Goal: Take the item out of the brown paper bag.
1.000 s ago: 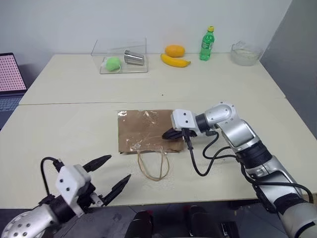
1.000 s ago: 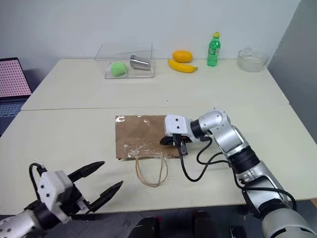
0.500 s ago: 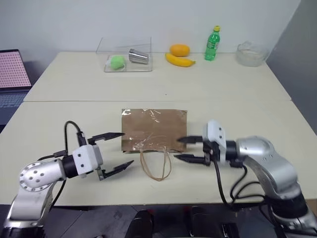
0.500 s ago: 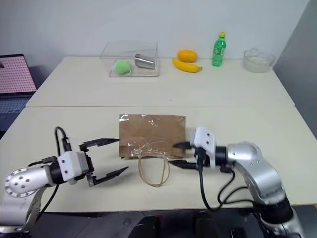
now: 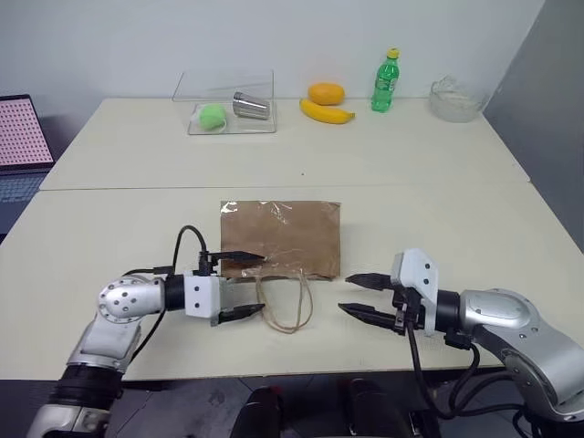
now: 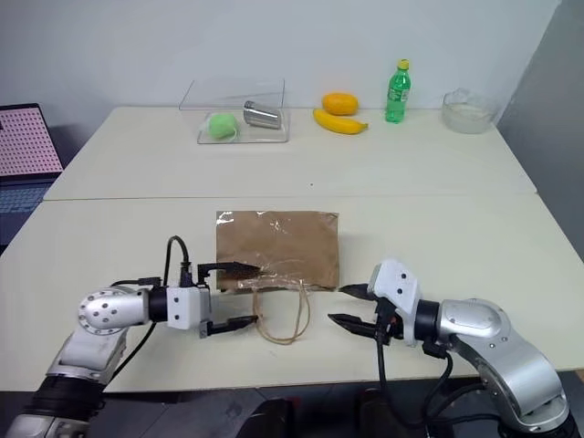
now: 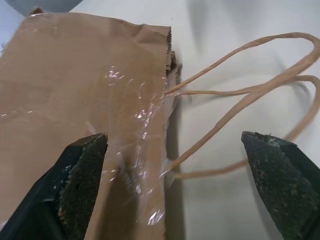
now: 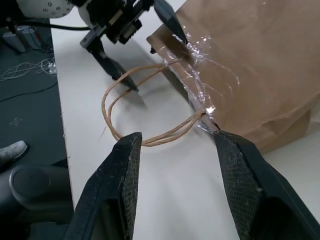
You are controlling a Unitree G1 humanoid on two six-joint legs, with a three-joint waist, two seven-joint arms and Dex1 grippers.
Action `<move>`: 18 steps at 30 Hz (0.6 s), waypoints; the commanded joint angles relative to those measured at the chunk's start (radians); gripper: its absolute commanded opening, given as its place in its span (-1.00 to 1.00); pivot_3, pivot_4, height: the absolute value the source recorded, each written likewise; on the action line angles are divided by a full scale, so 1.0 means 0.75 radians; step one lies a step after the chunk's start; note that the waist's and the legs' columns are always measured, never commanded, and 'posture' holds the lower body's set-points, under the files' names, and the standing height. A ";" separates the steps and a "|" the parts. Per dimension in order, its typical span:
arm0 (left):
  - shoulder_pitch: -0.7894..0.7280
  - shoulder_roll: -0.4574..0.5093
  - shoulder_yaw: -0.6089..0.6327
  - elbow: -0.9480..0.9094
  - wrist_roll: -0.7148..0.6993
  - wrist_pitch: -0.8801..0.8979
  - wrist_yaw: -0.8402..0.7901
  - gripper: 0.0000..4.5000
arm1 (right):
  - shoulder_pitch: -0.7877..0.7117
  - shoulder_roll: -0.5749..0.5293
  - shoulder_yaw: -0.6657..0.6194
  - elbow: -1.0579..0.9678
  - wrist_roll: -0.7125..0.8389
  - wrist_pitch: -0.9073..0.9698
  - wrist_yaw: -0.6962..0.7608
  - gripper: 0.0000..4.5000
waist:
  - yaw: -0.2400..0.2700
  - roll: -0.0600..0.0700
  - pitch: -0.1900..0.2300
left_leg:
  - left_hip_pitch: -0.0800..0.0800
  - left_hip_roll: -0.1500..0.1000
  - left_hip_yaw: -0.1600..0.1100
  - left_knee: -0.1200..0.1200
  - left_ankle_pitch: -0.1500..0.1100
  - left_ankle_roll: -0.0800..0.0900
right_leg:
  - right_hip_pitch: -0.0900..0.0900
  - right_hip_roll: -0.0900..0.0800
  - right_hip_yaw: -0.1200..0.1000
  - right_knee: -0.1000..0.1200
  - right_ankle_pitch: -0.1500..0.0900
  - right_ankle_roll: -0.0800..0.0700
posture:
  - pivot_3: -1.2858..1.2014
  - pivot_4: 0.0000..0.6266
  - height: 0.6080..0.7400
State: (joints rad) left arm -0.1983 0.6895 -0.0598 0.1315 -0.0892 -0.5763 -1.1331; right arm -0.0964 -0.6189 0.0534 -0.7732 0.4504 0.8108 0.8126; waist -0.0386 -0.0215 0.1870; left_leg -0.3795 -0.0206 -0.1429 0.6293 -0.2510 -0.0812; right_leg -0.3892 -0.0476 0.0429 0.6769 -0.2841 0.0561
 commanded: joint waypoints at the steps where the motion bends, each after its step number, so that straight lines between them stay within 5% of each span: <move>1: -0.032 -0.023 -0.033 -0.006 0.040 -0.043 0.065 1.00 | 0.007 -0.031 -0.040 -0.060 0.051 0.009 -0.024 0.05 | 0.002 0.000 0.000 | 0.000 0.000 0.000 0.000 0.000 0.000 | 0.000 0.000 0.000 0.000 0.000 0.000 | 0.03 -0.52 1.00; 4: -0.047 -0.045 -0.072 0.011 0.072 -0.064 0.099 1.00 | 0.011 -0.053 -0.041 -0.068 0.075 0.014 -0.036 0.05 | 0.001 0.000 0.000 | 0.000 0.000 0.000 0.000 0.000 0.000 | 0.000 0.000 0.000 0.000 0.000 0.000 | 0.03 -0.52 1.00; 7: -0.055 -0.070 -0.113 -0.005 0.068 -0.057 0.114 0.73 | 0.022 -0.076 -0.033 -0.070 0.091 0.006 -0.048 0.07 | 0.002 0.000 0.000 | 0.000 0.000 0.000 0.000 0.000 0.000 | 0.000 0.000 0.000 0.000 0.000 0.000 | 0.03 -0.52 1.00; 18: -0.181 -0.092 -0.080 -0.272 -0.147 0.459 0.165 -0.84 | 0.096 -0.150 -0.027 -0.140 0.143 -0.016 -0.042 0.07 | 0.008 -0.001 0.000 | -0.001 -0.001 -0.002 0.001 0.000 0.000 | 0.001 0.000 -0.001 0.001 0.000 0.001 | 0.03 -0.52 1.00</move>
State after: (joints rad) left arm -0.3021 0.6252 -0.1552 -0.0122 -0.1565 -0.3047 -1.0356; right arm -0.0228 -0.7277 0.0485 -0.8257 0.5318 0.8174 0.7791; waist -0.0328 -0.0219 0.1869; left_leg -0.3800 -0.0214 -0.1446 0.6304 -0.2509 -0.0812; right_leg -0.3885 -0.0475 0.0422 0.6773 -0.2845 0.0572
